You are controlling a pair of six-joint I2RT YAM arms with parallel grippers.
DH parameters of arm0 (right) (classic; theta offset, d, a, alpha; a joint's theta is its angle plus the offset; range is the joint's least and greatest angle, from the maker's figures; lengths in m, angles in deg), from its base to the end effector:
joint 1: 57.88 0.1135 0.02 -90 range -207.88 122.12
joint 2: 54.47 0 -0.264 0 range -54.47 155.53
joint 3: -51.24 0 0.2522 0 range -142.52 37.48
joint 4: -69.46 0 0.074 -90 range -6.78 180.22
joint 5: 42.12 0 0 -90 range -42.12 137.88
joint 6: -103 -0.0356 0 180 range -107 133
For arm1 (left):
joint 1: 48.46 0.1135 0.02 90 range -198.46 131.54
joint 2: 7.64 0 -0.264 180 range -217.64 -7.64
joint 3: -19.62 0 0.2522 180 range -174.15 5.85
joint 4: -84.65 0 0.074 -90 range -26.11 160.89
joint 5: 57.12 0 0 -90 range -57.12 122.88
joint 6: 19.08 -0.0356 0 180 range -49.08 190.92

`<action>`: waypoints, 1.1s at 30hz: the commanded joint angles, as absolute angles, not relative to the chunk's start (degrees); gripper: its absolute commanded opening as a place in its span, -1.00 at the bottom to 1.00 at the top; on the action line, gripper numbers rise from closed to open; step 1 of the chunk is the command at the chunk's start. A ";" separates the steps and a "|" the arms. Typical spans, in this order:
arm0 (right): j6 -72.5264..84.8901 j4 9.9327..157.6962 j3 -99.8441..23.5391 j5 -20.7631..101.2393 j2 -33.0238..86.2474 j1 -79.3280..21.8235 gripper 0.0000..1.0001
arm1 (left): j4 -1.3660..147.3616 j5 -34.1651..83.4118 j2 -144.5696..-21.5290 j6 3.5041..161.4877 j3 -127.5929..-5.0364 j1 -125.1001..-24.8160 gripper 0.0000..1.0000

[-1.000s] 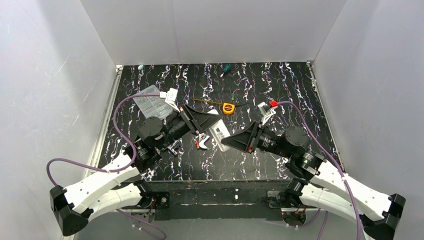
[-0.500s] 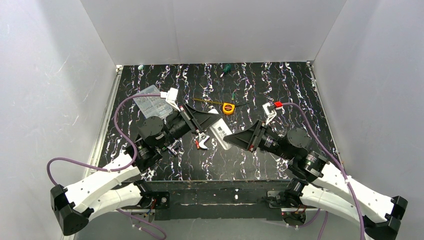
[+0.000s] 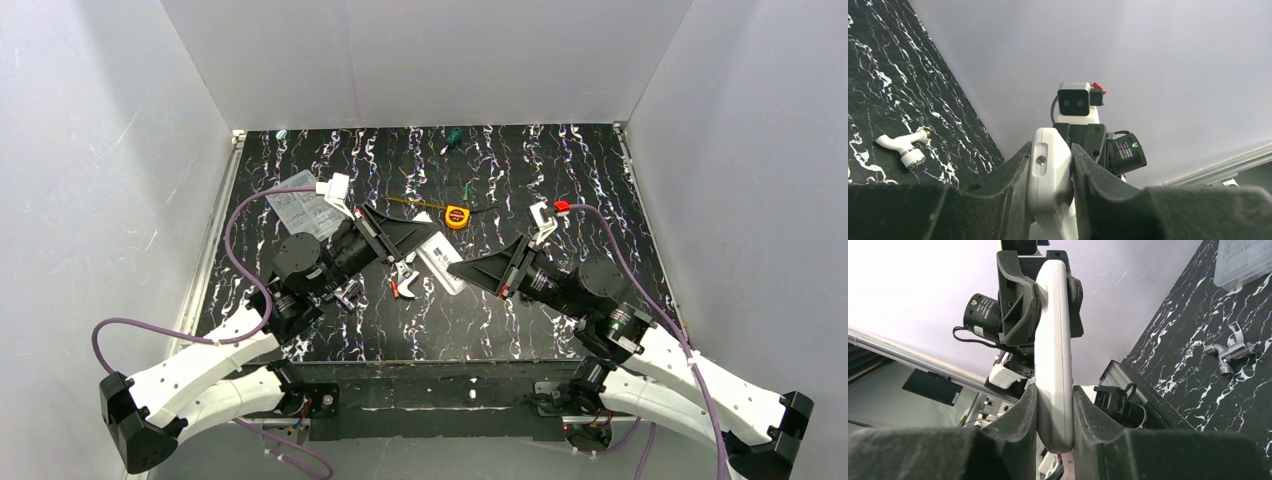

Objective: Load the batteries into the remote control
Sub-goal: Adjust the remote control, then remove the battery cover from the remote control.

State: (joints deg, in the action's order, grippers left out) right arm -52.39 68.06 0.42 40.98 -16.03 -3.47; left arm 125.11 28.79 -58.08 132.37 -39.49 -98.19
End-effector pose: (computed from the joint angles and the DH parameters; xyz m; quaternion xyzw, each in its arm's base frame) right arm 0.0930 0.1373 0.3577 0.0118 0.6178 0.6981 0.3618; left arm 0.1098 -0.1335 0.4379 -0.0024 0.3505 -0.7796 0.5189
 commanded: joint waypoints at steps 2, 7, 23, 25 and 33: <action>-53.44 63.47 1.34 43.24 -16.29 -3.80 -0.97 | 128.93 28.65 -56.61 131.02 -37.91 -98.38 -0.68; -54.82 63.28 1.79 43.83 -16.55 -4.37 -0.97 | 129.63 28.15 -56.25 131.95 -37.20 -98.39 -0.39; -57.53 60.75 2.40 37.72 -14.68 -7.15 -0.97 | 131.51 26.86 -56.94 132.99 -37.29 -98.38 -0.21; -57.73 60.49 2.35 36.63 -14.31 -7.23 -0.97 | 131.54 26.93 -56.88 132.97 -37.26 -98.38 -0.21; -57.67 61.07 3.33 35.40 -15.17 -7.32 -0.97 | 131.50 28.01 -56.19 132.74 -36.76 -98.38 -0.21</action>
